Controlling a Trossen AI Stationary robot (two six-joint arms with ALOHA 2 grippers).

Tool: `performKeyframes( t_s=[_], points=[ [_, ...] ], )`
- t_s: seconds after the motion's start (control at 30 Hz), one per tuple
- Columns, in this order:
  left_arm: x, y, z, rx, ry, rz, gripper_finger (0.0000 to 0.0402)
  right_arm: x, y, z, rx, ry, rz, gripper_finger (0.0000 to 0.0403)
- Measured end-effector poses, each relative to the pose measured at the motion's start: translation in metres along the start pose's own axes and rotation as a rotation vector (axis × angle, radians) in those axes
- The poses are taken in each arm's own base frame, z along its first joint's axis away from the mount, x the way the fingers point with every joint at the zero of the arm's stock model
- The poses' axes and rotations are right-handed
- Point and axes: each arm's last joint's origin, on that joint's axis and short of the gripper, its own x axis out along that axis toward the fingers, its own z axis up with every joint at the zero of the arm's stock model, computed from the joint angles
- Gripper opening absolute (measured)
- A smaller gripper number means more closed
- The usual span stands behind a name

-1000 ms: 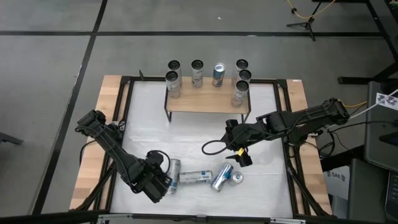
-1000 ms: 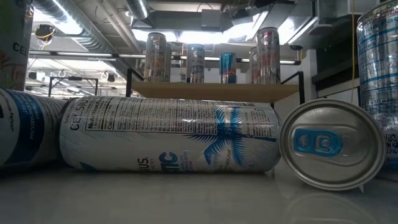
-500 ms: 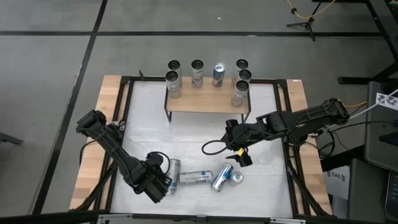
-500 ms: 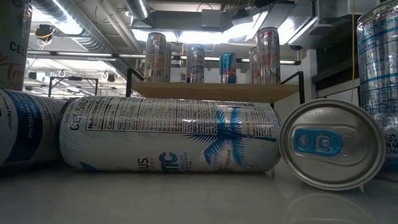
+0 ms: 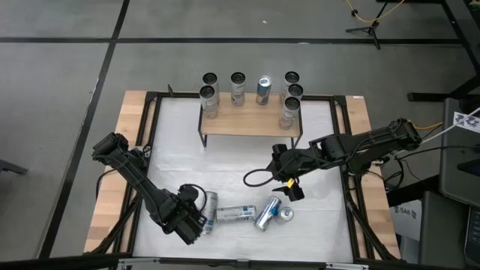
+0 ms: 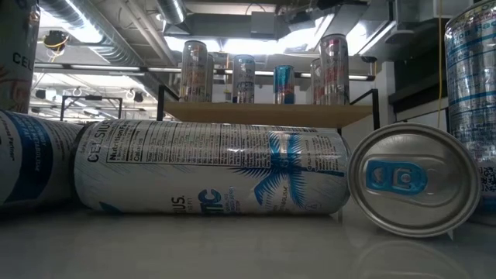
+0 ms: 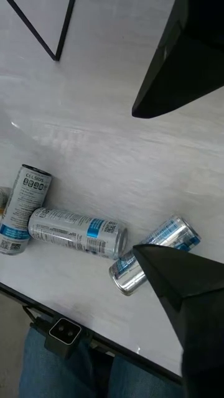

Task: Sort soda cans
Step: Put the white yellow soda can on the shelf and align with other white yellow soda cans

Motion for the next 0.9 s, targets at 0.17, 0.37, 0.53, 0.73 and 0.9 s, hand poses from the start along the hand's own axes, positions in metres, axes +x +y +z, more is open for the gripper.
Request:
performKeyframes(
  t_s=[0.17, 0.37, 0.53, 0.73, 0.9],
  points=[
    [0.0, 0.0, 0.0, 0.0, 0.0, 0.0, 0.0294, 0.0, 0.0, 0.0, 0.0, 0.0, 0.0, 0.0344],
    [0.0, 0.0, 0.0, 0.0, -0.001, 0.001, 0.0294, 0.0, 0.0, 0.0, 0.0, 0.0, 0.0, 0.0344],
    [0.001, -0.001, 0.005, -0.014, 0.0, 0.003, 0.0286, 0.0, 0.0, 0.0, 0.0, 0.0, 0.0, 0.0344],
    [0.002, -0.002, 0.013, 0.008, 0.0, 0.006, 0.0244, 0.0, 0.0, 0.0, 0.0, 0.0, 0.0, 0.0344],
    [0.002, -0.003, 0.02, 0.029, 0.001, 0.01, 0.0234, 0.0, 0.0, 0.0, 0.0, 0.0, 0.0, 0.0344]
  ],
)
